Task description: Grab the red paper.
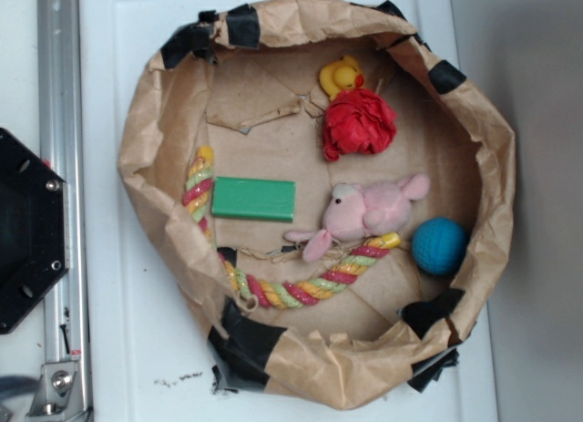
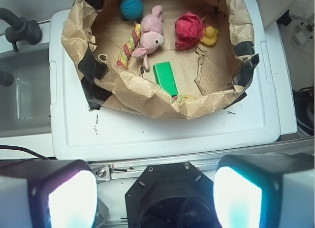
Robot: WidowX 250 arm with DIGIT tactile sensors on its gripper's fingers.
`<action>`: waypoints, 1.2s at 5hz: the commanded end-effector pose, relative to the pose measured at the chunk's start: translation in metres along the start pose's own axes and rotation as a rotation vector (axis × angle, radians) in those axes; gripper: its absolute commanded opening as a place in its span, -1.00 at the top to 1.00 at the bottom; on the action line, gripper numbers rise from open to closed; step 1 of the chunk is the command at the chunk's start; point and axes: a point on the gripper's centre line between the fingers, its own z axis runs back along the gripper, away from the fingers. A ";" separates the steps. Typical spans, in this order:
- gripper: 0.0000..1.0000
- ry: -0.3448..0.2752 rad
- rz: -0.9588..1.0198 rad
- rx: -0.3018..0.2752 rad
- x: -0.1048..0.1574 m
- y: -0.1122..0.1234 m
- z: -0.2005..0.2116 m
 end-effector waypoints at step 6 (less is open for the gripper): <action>-1.00 -0.372 0.026 0.271 0.147 0.037 -0.083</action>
